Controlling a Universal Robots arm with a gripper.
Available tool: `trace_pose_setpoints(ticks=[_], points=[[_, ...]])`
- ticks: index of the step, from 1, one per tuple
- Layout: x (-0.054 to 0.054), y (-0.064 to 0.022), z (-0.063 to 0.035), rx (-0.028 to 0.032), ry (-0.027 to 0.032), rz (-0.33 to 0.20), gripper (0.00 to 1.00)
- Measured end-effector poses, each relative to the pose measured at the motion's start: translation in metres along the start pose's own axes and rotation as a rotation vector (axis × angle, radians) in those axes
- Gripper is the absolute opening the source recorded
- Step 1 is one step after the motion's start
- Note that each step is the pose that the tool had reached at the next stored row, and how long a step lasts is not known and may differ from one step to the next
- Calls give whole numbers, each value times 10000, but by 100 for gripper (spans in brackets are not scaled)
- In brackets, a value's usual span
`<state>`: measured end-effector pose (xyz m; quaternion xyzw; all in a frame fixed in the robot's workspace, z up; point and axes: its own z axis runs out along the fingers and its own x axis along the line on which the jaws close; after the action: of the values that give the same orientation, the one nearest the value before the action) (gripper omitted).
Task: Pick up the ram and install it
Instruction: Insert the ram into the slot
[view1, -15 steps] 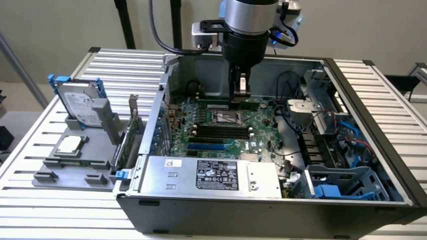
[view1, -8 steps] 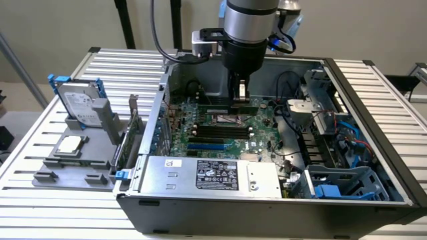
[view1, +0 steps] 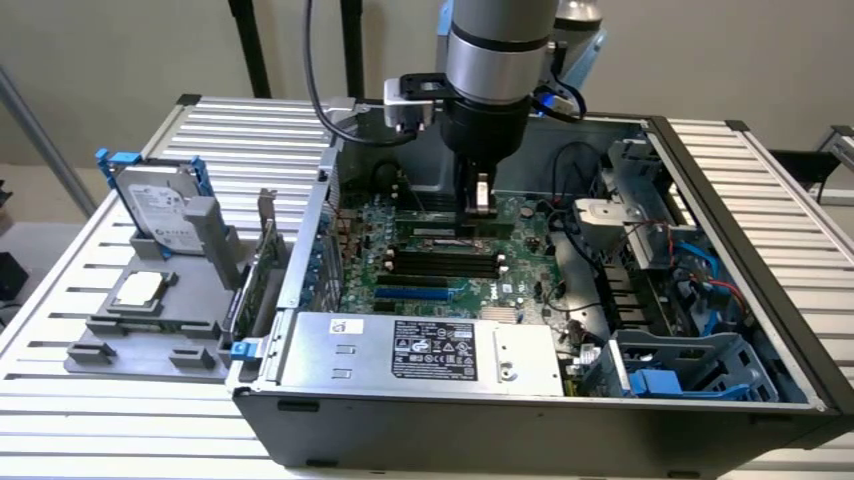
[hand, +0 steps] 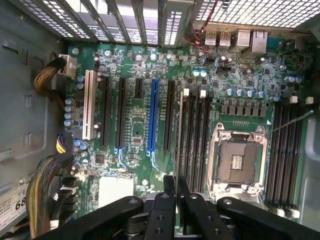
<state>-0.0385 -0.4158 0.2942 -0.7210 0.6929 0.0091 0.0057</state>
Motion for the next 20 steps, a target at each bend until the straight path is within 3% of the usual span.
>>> trace_pose_setpoints(ticks=[14,20], points=[[7,-37,254,-3,0,53,14],[-9,-39,363,-46,-2,105,14]])
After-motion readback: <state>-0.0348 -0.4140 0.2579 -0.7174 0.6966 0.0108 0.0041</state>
